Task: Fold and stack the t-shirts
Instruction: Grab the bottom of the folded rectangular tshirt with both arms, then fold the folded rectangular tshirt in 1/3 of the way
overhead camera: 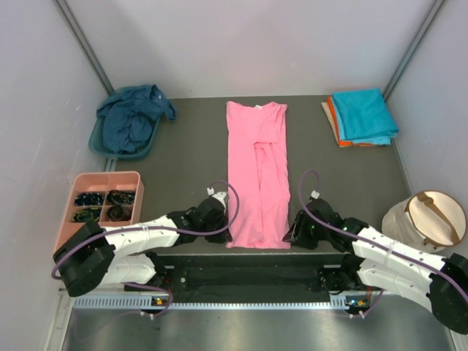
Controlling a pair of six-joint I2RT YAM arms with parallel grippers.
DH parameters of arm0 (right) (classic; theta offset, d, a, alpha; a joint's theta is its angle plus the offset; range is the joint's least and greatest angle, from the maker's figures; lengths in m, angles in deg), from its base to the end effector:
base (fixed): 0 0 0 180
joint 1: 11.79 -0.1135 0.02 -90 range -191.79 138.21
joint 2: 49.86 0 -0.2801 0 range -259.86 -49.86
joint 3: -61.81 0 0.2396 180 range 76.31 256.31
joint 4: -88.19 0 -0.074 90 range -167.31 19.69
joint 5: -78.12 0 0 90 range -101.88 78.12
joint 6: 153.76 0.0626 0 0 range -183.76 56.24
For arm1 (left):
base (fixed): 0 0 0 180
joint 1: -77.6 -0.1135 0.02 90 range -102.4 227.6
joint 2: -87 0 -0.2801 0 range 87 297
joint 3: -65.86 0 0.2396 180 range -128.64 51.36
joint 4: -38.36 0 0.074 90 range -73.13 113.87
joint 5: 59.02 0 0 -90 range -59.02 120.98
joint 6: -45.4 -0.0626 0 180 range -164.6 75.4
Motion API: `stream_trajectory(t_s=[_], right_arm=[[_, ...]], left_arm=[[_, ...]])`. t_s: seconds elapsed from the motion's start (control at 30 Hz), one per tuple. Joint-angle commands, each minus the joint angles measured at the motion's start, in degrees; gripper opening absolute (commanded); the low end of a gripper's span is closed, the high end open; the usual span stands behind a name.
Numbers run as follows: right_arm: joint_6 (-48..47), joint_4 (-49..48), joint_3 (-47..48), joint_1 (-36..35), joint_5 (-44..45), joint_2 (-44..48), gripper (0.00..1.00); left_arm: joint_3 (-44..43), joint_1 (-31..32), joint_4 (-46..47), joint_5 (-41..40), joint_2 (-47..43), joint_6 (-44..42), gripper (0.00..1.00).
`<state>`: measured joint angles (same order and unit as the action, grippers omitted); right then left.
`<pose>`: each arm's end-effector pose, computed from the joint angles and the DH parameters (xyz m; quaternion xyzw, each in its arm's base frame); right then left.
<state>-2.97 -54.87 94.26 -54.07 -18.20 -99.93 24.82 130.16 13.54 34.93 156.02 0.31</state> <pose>0.1045 0.1044 0.1448 0.1364 0.9414 0.2706 0.1479 0.1266 -0.1724 0.1539 0.0742 0.9444 -0.2612 0.1857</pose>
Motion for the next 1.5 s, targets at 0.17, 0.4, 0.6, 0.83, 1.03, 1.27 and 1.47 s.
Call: stream_trajectory(t_s=[0.17,0.4,0.6,0.83,1.03,1.27,1.47], right_arm=[[1.69,-0.11,-2.31,-1.31,1.49,-0.21,0.18],[1.35,-1.43,-2.32,-1.31,1.67,0.49,0.00],[-2.61,-1.43,3.22,-1.31,6.14,0.41,0.00],[-8.23,-7.31,13.31,-1.22,11.86,-9.24,0.00],[-12.01,-10.22,21.75,0.97,14.33,-18.03,0.00],[-17.45,-12.77,30.55,9.92,13.10,-27.52,0.00],[-20.63,-14.87,38.11,15.64,10.82,-35.09,0.00]], left_arm=[[1.93,0.44,1.54,1.59,-1.51,0.18,0.00],[2.03,0.44,1.98,1.07,-2.13,0.19,0.00],[-3.24,0.44,3.73,-1.04,-1.08,-4.63,0.00],[-11.50,0.27,6.36,-6.40,5.34,-8.78,0.00],[-17.48,-0.87,6.72,-12.11,8.77,-12.21,0.00],[-23.81,-9.21,9.89,-12.12,13.85,-15.02,0.00],[-31.98,-16.07,13.67,-9.49,21.68,-18.09,0.00]])
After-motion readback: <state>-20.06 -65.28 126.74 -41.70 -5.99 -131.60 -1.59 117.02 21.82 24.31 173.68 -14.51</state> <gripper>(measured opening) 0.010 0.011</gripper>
